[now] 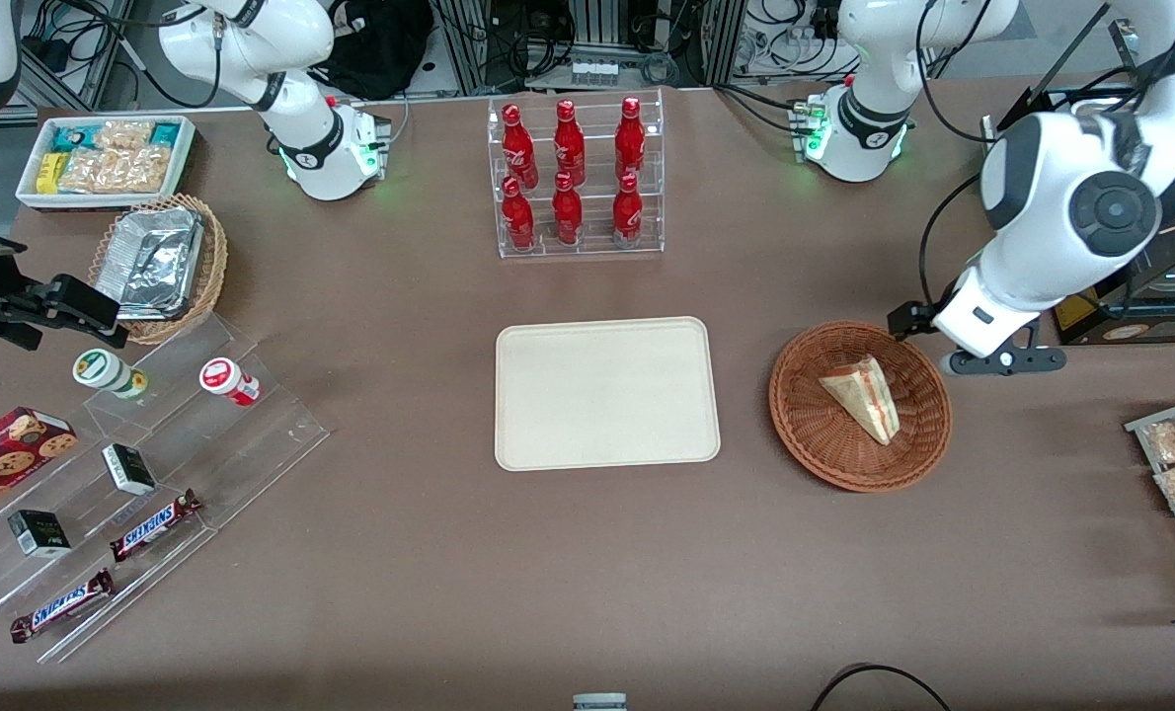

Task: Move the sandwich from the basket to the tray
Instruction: 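Move the left gripper over the wicker basket holding the sandwich, then lower the left gripper and close it on the wrapped sandwich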

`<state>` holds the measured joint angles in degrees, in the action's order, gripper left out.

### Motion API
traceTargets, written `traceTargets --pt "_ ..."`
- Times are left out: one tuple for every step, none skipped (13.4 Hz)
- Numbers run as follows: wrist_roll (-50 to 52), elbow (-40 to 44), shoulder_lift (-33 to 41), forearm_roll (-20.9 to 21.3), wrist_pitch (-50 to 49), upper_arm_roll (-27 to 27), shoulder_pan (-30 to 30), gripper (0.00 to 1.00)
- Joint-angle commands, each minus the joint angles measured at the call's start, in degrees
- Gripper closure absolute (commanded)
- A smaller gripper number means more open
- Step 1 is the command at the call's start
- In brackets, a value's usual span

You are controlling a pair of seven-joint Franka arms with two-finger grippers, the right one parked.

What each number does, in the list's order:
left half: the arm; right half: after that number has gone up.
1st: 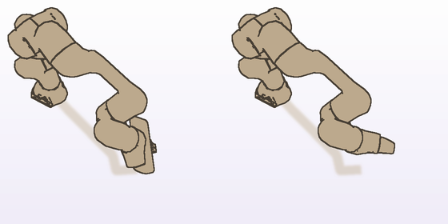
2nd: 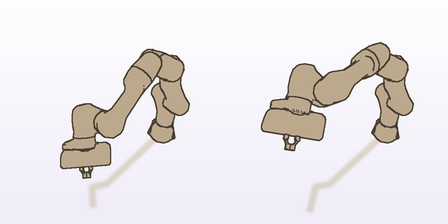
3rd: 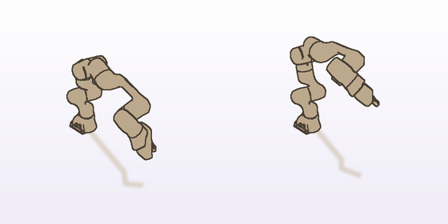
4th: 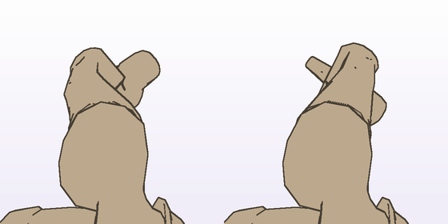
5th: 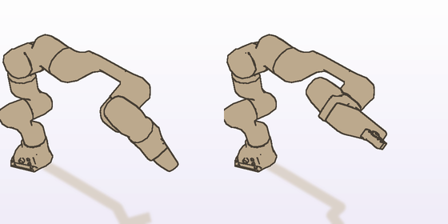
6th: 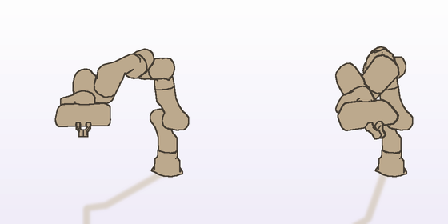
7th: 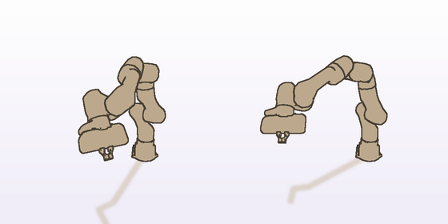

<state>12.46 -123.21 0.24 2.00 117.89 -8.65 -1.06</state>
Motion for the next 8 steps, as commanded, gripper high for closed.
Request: traceTargets --pt "7.3 -4.9 0.0 0.2 7.7 0.0 0.3 0.00" --pt "10.4 -4.9 -0.8 0.1 8.4 0.0 0.9 0.00" --pt "14.5 -4.9 -1.6 0.2 9.6 0.0 1.4 0.00" --pt "19.6 -4.9 -2.4 0.2 11.2 0.0 1.5 0.00" --pt "23.8 -4.9 -3.5 0.2 12.3 0.0 1.8 0.00" --pt "27.0 -4.9 -4.4 0.2 13.1 0.0 2.4 0.00" --pt "29.2 -4.8 -5.2 0.2 13.7 0.0 2.5 0.00" --pt "31.5 -4.9 -5.9 0.2 14.5 0.0 2.5 0.00"
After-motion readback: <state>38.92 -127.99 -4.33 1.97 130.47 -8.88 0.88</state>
